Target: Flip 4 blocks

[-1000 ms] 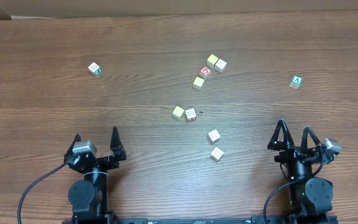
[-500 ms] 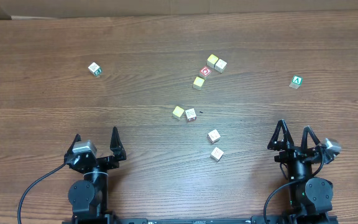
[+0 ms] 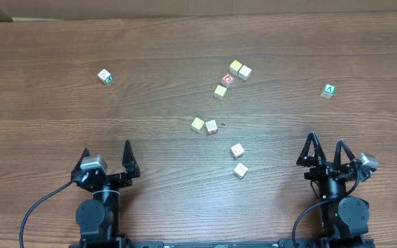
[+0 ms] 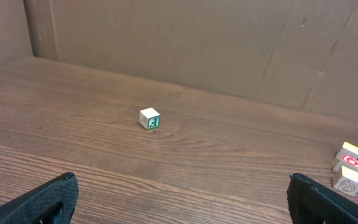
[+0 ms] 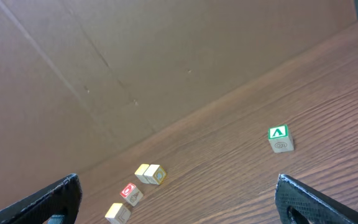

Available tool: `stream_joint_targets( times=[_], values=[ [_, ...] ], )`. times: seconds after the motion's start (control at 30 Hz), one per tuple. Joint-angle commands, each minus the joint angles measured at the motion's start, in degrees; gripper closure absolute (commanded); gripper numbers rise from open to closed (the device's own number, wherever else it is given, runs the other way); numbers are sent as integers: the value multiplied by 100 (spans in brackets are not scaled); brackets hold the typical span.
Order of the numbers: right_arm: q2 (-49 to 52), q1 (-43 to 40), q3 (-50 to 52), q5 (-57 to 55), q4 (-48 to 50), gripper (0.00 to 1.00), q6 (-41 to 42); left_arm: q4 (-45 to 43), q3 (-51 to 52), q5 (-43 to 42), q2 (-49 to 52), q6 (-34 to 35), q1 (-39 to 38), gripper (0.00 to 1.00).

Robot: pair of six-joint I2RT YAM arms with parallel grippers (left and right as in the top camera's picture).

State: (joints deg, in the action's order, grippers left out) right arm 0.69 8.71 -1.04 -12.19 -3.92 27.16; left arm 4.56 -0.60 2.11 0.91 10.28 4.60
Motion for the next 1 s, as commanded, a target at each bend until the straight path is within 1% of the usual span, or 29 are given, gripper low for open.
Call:
stream_joint_targets(
  times=[0.0, 0.53, 0.63, 0.8, 0.9, 0.97],
  values=[
    [-46, 22, 59, 31, 39, 0, -44, -11, 26, -48, -63, -109, 26, 0],
    [-46, 22, 59, 39, 48, 0, -24, -11, 26, -50, -63, -109, 26, 0],
    [-46, 22, 59, 179, 37, 0, 46, -13, 26, -20, -63, -118, 26, 0],
    [-46, 22, 57, 179, 229, 0, 46, -39, 28, 17, -63, -129, 26, 0],
    [-46, 22, 57, 179, 254, 0, 44, -155, 26, 155, -66, -131, 26, 0],
    [-46, 22, 57, 295, 354, 0, 74, -280, 26, 81, -63, -90, 26, 0]
  ],
)
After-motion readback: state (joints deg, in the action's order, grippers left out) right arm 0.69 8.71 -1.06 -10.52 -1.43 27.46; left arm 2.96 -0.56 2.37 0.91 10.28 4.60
